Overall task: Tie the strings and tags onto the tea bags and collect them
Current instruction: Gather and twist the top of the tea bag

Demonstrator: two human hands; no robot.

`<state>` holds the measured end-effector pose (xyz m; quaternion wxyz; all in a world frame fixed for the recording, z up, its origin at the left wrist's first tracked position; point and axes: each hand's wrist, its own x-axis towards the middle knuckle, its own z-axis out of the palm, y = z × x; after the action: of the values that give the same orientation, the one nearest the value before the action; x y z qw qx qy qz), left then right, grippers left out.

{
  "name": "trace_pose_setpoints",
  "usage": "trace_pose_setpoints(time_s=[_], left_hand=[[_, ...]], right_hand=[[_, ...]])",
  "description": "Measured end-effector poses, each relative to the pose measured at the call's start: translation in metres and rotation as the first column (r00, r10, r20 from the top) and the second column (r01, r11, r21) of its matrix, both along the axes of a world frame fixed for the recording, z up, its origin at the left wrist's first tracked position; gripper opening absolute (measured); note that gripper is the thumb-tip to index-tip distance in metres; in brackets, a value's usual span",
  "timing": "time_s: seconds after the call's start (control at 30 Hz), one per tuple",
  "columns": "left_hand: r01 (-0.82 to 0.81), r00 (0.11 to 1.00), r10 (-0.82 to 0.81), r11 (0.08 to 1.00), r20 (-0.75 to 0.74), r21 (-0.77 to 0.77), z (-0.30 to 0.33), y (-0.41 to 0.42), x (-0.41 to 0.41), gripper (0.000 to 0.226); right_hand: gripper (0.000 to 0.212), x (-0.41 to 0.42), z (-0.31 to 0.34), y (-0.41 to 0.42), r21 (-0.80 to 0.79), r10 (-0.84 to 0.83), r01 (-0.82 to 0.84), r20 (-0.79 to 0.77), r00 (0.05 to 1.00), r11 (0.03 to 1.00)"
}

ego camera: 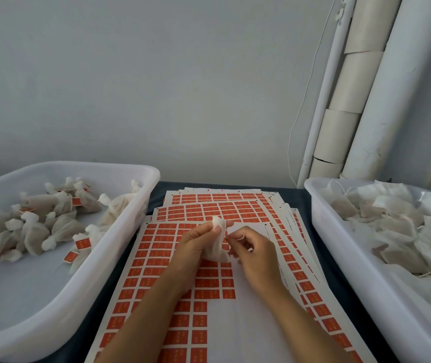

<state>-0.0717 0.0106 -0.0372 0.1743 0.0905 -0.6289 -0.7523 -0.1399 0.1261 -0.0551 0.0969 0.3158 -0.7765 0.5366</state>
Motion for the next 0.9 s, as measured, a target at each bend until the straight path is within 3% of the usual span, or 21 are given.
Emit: trace_pose_setpoints(time_s=[0.17,0.33,0.4,0.53,0.7,0.9], left_hand=[[-0.144,0.99,0.136,0.933,-0.048,-0.33,-0.008,0.002,-0.006,0.017],[-0.224,0.974,0.209,0.832,-0.087,-0.508,-0.008,0.004,-0.009,0.021],[-0.198,0.979,0.193,0.851,-0.061,-0.486,-0.007,0.007,-0.006,0.017],[-0.145,0.989,0.15,0.943,-0.009,-0.3,-0.004,0.01,-0.001,0.02],[-0.255,0.967,0.225,0.807,-0.123,-0.532,-0.006,0.004,-0.006,0.019],[-0.387,0.922,0.331,0.793,-0.2,-0.47,-0.007,0.002,-0.007,0.014]], right_hand=[[0.007,0.001,0.002,0.001,-0.067,-0.023,0.022,-0.01,1.0,0.997],[0.015,0.004,0.004,0.002,-0.096,0.009,-0.011,-0.017,1.0,0.995],[0.017,0.005,0.004,0.002,-0.106,0.006,-0.006,-0.009,1.0,0.994],[0.016,0.006,0.004,0.003,-0.117,0.004,-0.004,0.003,1.0,0.993],[0.019,0.008,0.008,0.004,-0.128,0.041,-0.044,-0.02,0.999,0.991],[0.016,0.01,0.008,0.003,-0.108,0.072,-0.074,-0.027,0.997,0.991]])
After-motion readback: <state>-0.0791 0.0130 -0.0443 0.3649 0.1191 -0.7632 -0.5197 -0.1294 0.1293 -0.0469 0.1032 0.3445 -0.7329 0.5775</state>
